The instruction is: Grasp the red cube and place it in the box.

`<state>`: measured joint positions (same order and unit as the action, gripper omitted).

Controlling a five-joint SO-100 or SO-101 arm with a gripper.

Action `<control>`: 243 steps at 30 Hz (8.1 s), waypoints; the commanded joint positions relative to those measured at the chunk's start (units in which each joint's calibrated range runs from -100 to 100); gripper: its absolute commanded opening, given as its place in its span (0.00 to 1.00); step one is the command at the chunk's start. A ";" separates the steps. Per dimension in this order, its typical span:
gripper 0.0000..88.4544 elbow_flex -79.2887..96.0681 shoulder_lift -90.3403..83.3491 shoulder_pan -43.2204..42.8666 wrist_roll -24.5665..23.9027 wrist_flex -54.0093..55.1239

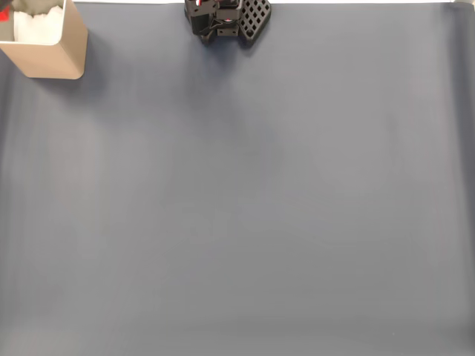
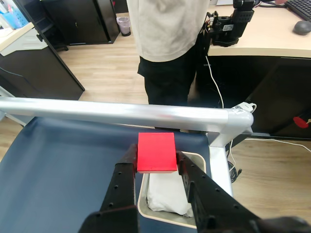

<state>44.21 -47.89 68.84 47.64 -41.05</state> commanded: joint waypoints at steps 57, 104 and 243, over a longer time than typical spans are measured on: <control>0.00 20.75 -15.54 3.10 2.10 4.57; 0.41 21.30 -12.42 2.75 2.78 5.39; 0.00 55.60 -52.02 -68.98 1.07 -30.26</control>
<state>99.01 -99.22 0.52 49.30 -68.89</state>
